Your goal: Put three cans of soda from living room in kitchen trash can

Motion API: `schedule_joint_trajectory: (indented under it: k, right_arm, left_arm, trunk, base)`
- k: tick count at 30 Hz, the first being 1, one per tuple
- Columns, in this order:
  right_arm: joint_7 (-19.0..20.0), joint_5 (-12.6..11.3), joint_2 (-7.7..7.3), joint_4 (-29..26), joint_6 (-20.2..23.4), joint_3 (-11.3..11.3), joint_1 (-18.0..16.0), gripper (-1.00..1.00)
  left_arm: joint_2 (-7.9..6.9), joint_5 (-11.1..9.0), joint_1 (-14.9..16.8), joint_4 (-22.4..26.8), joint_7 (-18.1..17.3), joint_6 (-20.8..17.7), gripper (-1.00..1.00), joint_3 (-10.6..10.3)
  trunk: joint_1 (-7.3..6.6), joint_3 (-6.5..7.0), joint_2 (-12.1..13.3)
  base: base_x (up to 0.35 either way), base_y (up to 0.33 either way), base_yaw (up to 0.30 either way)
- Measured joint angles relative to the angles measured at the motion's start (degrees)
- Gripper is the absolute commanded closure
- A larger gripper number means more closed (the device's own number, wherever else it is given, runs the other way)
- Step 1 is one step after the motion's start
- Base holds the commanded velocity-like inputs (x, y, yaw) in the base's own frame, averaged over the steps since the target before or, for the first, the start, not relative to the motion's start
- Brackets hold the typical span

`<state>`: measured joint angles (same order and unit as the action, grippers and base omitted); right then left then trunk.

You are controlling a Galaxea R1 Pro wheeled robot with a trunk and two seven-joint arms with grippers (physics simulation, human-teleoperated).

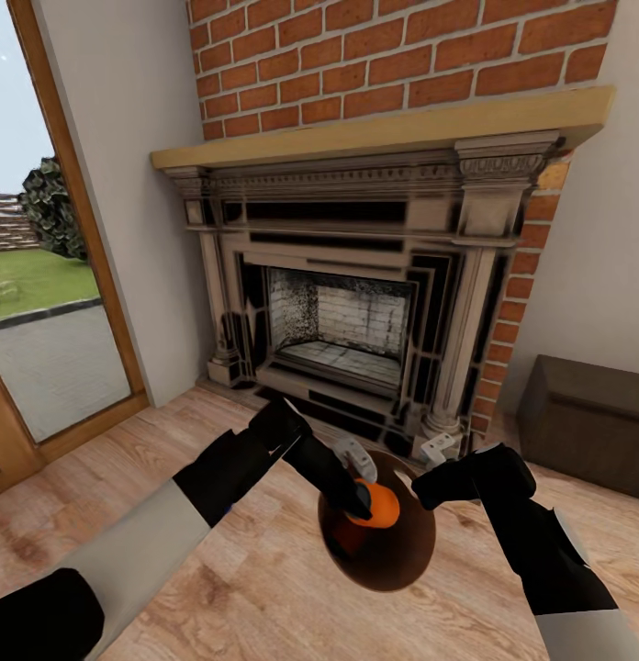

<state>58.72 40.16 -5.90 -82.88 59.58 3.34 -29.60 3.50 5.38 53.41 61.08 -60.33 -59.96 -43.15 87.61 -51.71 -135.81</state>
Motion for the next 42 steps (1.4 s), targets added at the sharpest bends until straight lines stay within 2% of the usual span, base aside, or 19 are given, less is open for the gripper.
schedule_joint_trajectory:
  k: [4,12,19,27,28,29,31,38,41,42]
  right_arm:
    - [0.0,0.0,0.00,0.0,0.0,0.0,0.0,1.00]
    - [0.0,-0.1,0.01,-0.1,0.0,0.1,0.0,1.00]
    - [-0.1,0.5,0.02,-0.1,-0.3,0.1,0.0,1.00]
    - [-0.1,0.6,0.02,0.0,-0.3,0.1,0.0,1.00]
    - [-0.1,0.6,0.02,0.0,-0.4,0.1,0.0,1.00]
    - [0.0,0.9,0.03,0.0,-0.3,0.1,0.0,1.00]
    - [-0.1,1.6,0.02,-0.1,-0.8,0.0,0.0,1.00]
    - [-0.1,1.5,0.03,0.0,-0.6,0.0,0.0,1.00]
    - [-0.1,1.1,0.03,0.0,-0.5,0.0,0.0,1.00]
    - [0.0,0.9,0.02,0.0,-0.4,0.1,0.0,1.00]
  left_arm:
    - [0.45,0.0,0.0,-0.6,1.0,0.0,1.00,-0.1]
    - [0.65,0.2,0.0,-2.6,2.5,0.1,1.00,-1.8]
    - [0.76,-2.0,0.0,-4.2,3.5,0.0,1.00,-2.0]
    - [0.77,-2.6,0.0,-4.4,4.0,0.0,1.00,-2.0]
    - [0.77,-2.6,0.0,-4.4,4.0,0.0,-1.00,-2.0]
    - [0.79,-3.3,0.0,-4.4,3.9,0.0,-1.00,-2.0]
    - [0.92,-3.0,0.0,-4.4,1.8,0.0,-1.00,-2.0]
    - [0.82,-3.2,0.0,-4.1,2.1,0.0,-1.00,-2.0]
    - [0.50,-4.1,0.0,-3.2,3.4,0.0,-1.00,-1.8]
    - [0.20,-3.6,0.0,-2.3,3.5,0.0,-1.00,-1.8]
  trunk:
    - [0.00,0.00,0.0]
    - [0.00,0.00,0.0]
    - [0.00,0.00,0.0]
    - [0.00,0.00,0.0]
    - [0.00,0.00,0.0]
    - [0.00,0.00,0.0]
    - [0.00,0.00,0.0]
    - [0.00,0.00,0.0]
    - [0.00,0.00,0.0]
    - [0.00,0.00,0.0]
  base:
    - [0.000,0.000,0.000]
    - [0.000,0.000,0.000]
    - [0.000,0.000,0.000]
    - [0.000,0.000,0.000]
    - [0.000,0.000,0.000]
    - [0.000,0.000,0.000]
    - [0.000,0.000,0.000]
    - [0.000,0.000,0.000]
    - [0.000,0.000,0.000]
    - [0.000,0.000,0.000]
